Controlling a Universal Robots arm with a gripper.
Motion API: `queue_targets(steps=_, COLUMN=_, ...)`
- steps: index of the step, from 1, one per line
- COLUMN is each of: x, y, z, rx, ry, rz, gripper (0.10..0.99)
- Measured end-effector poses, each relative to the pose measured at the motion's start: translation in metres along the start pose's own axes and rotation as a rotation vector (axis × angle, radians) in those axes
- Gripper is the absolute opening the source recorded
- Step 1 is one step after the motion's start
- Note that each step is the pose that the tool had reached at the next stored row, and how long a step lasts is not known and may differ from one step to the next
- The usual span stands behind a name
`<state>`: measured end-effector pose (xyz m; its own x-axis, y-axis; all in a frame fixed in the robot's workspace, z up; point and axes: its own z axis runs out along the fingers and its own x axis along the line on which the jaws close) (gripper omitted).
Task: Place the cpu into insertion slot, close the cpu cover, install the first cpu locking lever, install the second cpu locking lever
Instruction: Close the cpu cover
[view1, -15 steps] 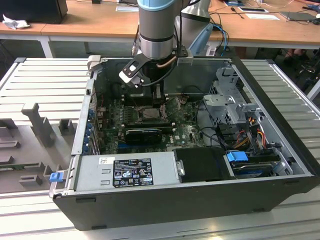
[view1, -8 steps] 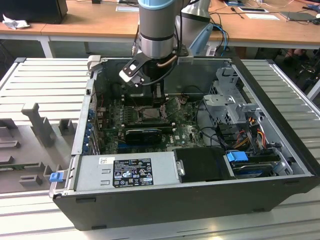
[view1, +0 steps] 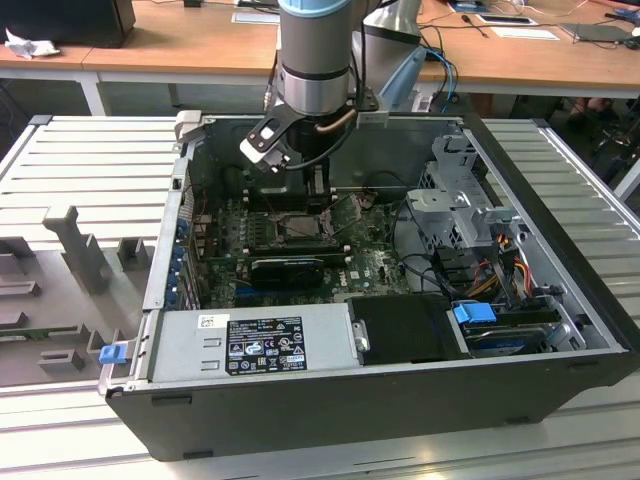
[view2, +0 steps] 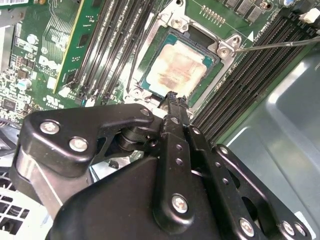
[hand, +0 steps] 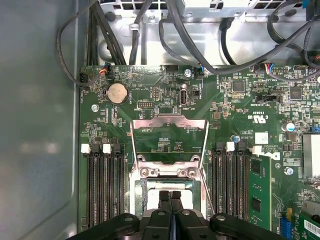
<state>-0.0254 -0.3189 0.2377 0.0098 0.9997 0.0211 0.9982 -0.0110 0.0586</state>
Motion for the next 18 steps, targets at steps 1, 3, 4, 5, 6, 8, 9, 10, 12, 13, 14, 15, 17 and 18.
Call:
queue_targets(steps=1, x=0.0001, y=0.0002, z=-0.0022, rx=0.000, ry=0.0002, rz=0.000, gripper=0.106)
queue_targets(steps=3, x=0.0002, y=0.0004, z=-0.0059, rx=0.000, ry=0.0003, rz=0.000, gripper=0.106)
queue_targets(steps=4, x=0.0002, y=0.0005, z=-0.0079, rx=0.000, ry=0.0003, rz=0.000, gripper=0.106)
queue_targets(steps=5, x=0.0003, y=0.0006, z=-0.0095, rx=0.000, ry=0.0003, rz=0.000, gripper=0.106)
queue_targets(steps=6, x=0.0003, y=0.0008, z=-0.0121, rx=0.000, ry=0.0003, rz=0.000, gripper=0.106)
queue_targets(steps=8, x=0.0004, y=0.0017, z=-0.0136, rx=0.000, ry=0.0007, rz=0.000, gripper=0.106)
queue_targets(steps=9, x=0.0004, y=0.0034, z=-0.0139, rx=0.000, ry=0.0004, rz=0.000, gripper=0.106)
queue_targets(steps=10, x=0.0004, y=0.0052, z=-0.0141, rx=0.000, ry=0.0003, rz=0.000, gripper=0.106)
queue_targets(steps=12, x=0.0004, y=0.0060, z=-0.0151, rx=0.000, ry=0.0001, rz=0.000, gripper=0.106)
queue_targets(steps=13, x=0.0005, y=0.0061, z=-0.0168, rx=0.000, ry=0.0003, rz=0.000, gripper=0.106)
queue_targets(steps=14, x=0.0005, y=0.0063, z=-0.0188, rx=0.000, ry=0.0003, rz=0.000, gripper=0.106)
queue_targets(steps=15, x=0.0005, y=0.0070, z=-0.0205, rx=0.000, ry=0.0003, rz=0.000, gripper=0.106)
queue_targets(steps=17, x=0.0006, y=0.0089, z=-0.0212, rx=0.000, ry=0.0006, rz=0.000, gripper=0.106)
queue_targets(steps=18, x=0.0007, y=0.0108, z=-0.0217, rx=0.000, ry=0.0010, rz=0.000, gripper=0.106)
